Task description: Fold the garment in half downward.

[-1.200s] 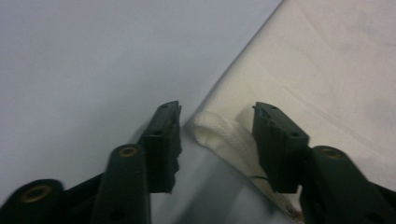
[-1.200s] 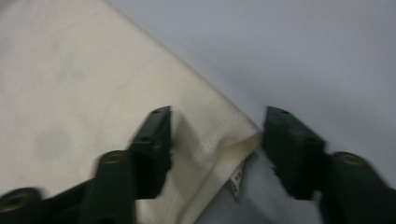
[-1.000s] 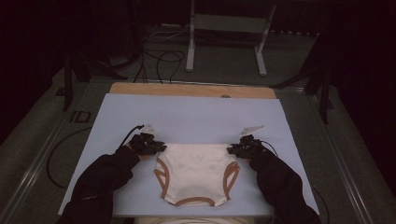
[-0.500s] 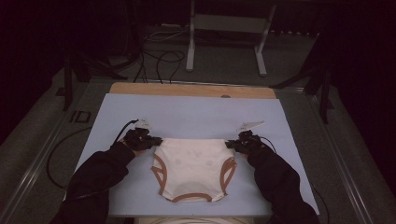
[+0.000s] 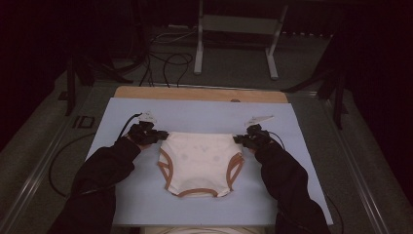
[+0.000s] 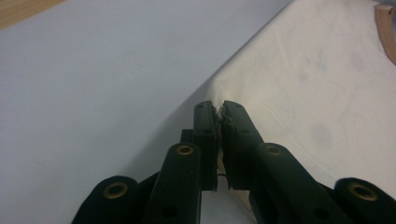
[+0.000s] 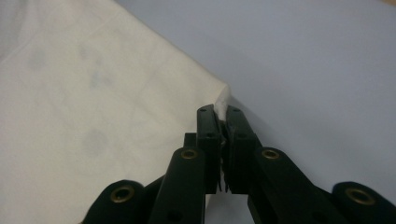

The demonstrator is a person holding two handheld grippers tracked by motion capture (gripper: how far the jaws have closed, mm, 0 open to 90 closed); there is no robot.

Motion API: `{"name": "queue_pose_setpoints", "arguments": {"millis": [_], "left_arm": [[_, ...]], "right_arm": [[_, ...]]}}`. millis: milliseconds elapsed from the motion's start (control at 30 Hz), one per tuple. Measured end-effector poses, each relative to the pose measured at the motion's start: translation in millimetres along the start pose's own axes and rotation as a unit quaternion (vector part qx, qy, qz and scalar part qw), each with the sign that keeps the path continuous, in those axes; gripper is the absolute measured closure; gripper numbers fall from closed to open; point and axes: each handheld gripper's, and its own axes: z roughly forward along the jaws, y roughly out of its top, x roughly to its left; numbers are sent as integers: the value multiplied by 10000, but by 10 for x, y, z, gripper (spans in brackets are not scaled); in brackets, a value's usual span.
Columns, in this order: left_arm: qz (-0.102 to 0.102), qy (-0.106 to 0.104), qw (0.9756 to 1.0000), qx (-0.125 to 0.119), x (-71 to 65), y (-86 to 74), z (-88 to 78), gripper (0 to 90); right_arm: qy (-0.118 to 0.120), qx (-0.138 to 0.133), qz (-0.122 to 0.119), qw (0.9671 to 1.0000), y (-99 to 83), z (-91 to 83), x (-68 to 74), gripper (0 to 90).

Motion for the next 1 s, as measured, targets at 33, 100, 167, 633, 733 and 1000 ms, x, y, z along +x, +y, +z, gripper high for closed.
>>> {"name": "queue_pose_setpoints", "arguments": {"millis": [33, 100, 167, 633, 733, 1000], "left_arm": [[8, 37, 10000, 2, 14, 16, 6, 850], [20, 76, 10000, -51, 45, 46, 16, 850], [-40, 125, 9999, -65, 75, 79, 28, 850], [-296, 354, 9989, -62, 253, 136, 242, 848], [-348, 386, 9986, 22, 263, 113, 298, 848], [-458, 437, 9978, 205, 308, 42, 420, 848]], "right_arm": [[-23, 10, -14, 10000, 19, 5, -10, 867], [-63, -21, -13, 10000, 55, 18, -24, 867], [-95, -57, 21, 9999, 83, 36, -37, 867], [-388, -4, 145, 9991, 204, 193, -208, 867], [-399, 9, 230, 9989, 205, 243, -241, 866], [-436, 187, 299, 9984, 168, 382, -312, 866]]}}
